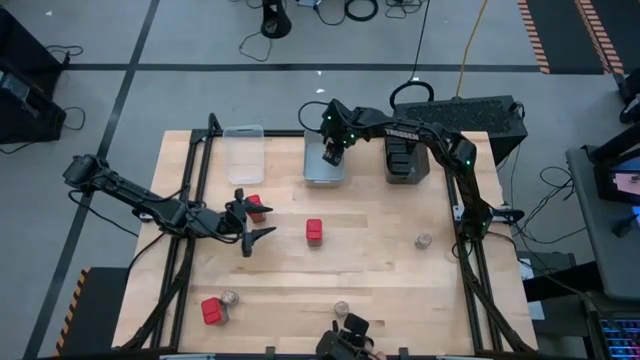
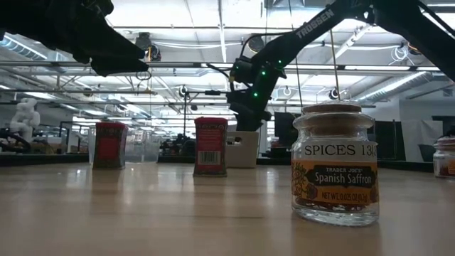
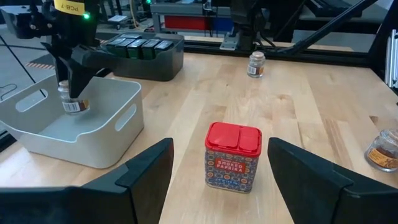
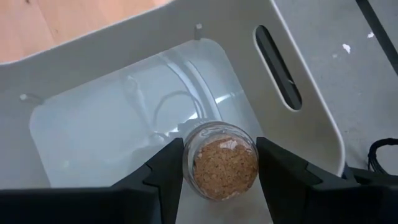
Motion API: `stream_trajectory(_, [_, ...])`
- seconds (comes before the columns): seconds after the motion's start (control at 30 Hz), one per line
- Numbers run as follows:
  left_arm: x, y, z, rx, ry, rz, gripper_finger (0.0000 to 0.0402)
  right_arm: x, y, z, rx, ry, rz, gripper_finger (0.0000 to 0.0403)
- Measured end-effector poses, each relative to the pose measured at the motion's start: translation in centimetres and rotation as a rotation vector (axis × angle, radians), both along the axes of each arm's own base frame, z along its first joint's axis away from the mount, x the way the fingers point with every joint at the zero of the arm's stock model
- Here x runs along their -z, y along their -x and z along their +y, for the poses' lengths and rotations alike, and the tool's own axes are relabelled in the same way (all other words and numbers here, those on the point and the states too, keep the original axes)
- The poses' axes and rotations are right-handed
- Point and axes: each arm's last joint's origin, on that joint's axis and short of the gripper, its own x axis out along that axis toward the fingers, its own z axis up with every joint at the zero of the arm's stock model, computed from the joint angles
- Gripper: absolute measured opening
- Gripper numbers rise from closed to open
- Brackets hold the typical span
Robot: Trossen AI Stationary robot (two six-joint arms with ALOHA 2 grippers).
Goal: Sort spices by type
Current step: Put the top left brown seasoning bottle into the light gray bin
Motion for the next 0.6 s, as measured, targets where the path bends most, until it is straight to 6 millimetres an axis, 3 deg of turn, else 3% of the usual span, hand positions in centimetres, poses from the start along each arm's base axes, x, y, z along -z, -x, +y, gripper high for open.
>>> stream_trajectory(0.27, [0.03, 0.01, 0.00, 0.000, -0.001, 0.004, 0.0267, 0.08, 0.19, -0.02, 0.025, -0.020, 0.008, 0.0189])
stream_trajectory(0.6, [0.04, 0.01, 0.00, 0.000, -0.001, 0.004, 0.0267, 0.13, 0.26, 0.02, 0.025, -0.023, 0.017, 0.0191])
